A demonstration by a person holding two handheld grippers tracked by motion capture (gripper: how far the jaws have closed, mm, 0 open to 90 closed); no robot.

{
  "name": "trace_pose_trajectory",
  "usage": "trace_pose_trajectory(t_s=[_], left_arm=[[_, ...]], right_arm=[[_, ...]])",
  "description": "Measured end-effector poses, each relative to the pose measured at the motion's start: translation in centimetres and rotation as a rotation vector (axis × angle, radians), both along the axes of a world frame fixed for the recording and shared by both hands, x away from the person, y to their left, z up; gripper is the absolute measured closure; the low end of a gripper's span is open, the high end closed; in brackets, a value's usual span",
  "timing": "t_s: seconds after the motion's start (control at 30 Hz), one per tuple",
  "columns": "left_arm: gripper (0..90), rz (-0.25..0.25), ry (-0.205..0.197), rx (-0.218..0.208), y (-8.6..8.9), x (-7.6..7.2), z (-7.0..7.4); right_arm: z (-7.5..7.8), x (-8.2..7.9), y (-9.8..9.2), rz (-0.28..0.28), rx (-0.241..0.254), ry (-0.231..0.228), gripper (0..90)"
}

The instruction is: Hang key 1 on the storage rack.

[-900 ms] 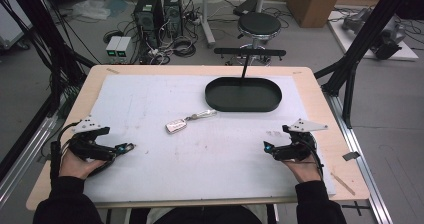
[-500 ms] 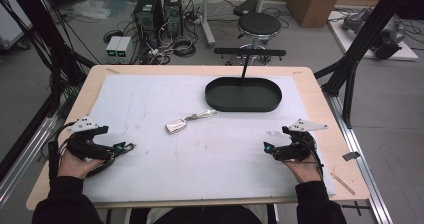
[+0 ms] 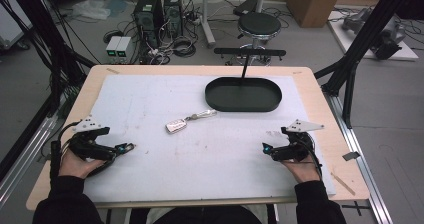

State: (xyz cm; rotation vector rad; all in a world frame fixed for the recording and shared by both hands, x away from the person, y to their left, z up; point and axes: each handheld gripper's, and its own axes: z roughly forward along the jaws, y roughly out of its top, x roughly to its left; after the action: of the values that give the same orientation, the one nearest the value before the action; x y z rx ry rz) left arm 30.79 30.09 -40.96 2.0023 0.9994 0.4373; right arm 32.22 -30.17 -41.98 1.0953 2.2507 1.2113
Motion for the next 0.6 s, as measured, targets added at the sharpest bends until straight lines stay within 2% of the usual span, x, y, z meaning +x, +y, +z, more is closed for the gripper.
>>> trace_pose_trajectory(t_s=[0.17,0.33,0.6], left_arm=[[6.2,0.002,0.004,0.001,0.0,0.0,0.0],[6.2,-0.009,0.013,0.023,-0.3,0.1,0.2],[6.2,-0.056,0.004,0.03,-2.2,1.6,1.4]], right_arm=[[-0.1,0.0,-0.1,-0.006,-0.001,0.001,0.8],[-0.1,0.0,0.0,-0.001,-0.002,-0.003,0.8],[-0.2,0.0,0.5,0.006,-0.011,0.002,0.8]])
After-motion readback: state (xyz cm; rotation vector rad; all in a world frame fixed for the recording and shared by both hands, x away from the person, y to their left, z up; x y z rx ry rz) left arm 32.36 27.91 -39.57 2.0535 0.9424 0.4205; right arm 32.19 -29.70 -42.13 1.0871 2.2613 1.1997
